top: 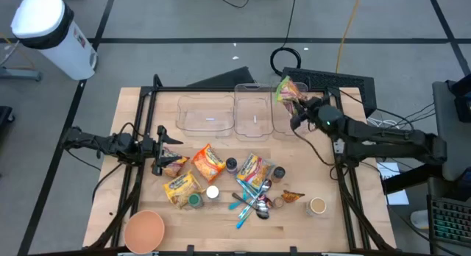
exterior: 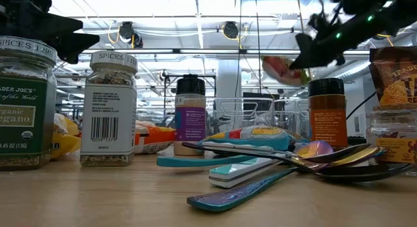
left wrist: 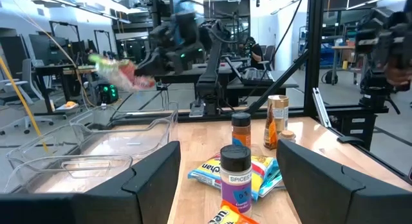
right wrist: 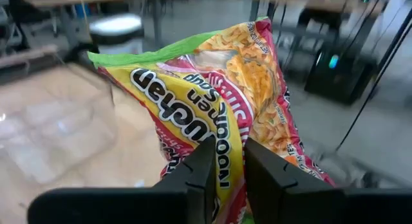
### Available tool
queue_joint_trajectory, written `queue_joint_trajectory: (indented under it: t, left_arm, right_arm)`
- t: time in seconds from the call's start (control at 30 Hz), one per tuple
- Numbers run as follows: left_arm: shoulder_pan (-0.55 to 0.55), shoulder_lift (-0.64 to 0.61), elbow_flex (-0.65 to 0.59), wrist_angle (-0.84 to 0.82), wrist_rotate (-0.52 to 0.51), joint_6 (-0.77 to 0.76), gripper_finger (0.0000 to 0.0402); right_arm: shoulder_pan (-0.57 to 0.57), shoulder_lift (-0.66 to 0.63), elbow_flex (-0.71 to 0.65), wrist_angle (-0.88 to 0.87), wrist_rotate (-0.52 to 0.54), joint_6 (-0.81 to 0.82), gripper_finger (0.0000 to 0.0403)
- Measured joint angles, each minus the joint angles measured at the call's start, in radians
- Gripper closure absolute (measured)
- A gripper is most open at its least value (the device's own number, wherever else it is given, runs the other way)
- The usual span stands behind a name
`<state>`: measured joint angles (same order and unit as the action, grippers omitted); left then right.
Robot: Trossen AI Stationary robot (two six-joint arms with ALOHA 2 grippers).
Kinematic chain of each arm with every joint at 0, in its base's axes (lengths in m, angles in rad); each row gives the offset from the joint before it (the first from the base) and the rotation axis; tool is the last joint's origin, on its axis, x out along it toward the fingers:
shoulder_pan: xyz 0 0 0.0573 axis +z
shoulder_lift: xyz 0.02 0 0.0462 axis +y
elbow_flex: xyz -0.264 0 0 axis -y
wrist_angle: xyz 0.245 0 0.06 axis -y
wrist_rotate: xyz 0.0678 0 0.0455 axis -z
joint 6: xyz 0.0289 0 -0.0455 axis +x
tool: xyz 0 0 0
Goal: Pick & Place Food Item
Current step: Put the green noodle pack into the right transparent bin
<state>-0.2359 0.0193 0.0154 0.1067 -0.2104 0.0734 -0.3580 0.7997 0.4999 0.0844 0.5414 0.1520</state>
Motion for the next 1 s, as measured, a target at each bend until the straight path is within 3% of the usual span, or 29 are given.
queue_joint_trajectory:
  t: [0.17, 0.37, 0.7, 0.83, 1.0]
  left_arm:
    - [0.0, 0.0, 0.0, 0.0, 0.0, 0.0, 0.0135]
    - [0.0, 0.0, 0.0, 0.0, 0.0, 0.0, 0.0135]
    - [0.0, 0.0, 0.0, 0.0, 0.0, 0.0, 0.0135]
    - [0.0, 0.0, 0.0, 0.001, 0.0, 0.0, 0.0135]
    - [0.0, 0.0, 0.0, 0.0, 0.0, 0.0, 0.0135]
  right_arm:
    - [-0.163, 0.114, 0.0, -0.002, -0.176, 0.024, 0.035]
    - [-0.252, 0.242, 0.0, 0.018, -0.206, 0.019, 0.035]
    - [-0.265, 0.374, 0.0, 0.092, -0.206, -0.036, 0.0348]
    - [-0.265, 0.394, 0.0, 0.115, -0.207, -0.041, 0.0314]
    - [-0.265, 0.399, 0.0, 0.135, -0.205, -0.041, 0.0238]
